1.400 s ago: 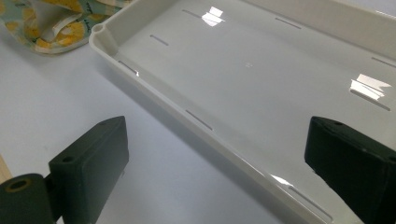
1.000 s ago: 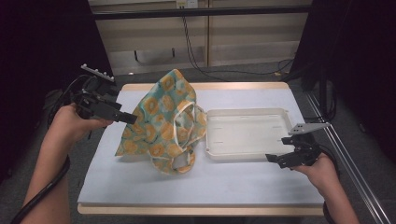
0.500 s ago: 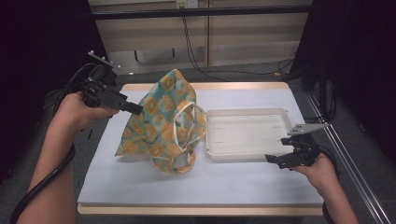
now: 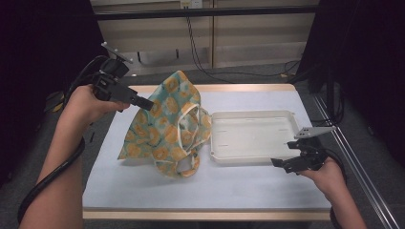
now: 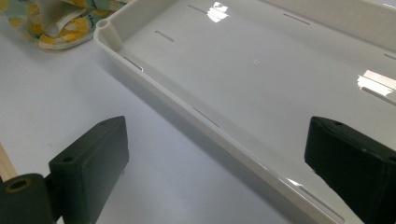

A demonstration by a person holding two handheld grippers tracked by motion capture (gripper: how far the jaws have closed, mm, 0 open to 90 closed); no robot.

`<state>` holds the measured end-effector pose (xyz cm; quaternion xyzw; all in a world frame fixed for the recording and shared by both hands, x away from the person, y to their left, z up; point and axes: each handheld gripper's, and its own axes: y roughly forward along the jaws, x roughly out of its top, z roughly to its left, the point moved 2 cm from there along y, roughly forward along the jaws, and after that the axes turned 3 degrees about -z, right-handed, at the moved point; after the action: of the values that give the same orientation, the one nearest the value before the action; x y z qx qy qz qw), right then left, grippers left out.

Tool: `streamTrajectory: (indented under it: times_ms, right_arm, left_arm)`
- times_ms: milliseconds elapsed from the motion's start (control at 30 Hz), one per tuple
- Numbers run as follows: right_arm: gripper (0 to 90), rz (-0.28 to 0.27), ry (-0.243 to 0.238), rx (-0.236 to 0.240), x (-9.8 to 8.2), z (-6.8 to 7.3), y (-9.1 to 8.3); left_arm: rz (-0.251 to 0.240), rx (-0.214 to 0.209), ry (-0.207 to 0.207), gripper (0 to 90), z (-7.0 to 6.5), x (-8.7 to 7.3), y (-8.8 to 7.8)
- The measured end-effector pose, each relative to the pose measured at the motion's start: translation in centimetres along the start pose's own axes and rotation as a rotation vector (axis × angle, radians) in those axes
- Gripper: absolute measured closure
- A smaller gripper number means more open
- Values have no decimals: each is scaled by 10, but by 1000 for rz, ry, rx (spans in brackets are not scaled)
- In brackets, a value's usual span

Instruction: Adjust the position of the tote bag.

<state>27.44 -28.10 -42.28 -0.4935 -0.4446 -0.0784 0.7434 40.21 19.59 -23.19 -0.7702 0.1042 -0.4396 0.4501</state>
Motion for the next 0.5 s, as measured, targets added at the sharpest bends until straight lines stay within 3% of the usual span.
streamTrajectory:
  times_ms: [267, 500]
  right_arm:
    - [64, 4, 4, 8, 0, 1, 1]
    - [63, 2, 15, 5, -1, 0, -1]
  left_arm:
    - [-2, 20, 22, 164, -3, 16, 7]
    - [8, 30, -27, 198, -2, 29, 17]
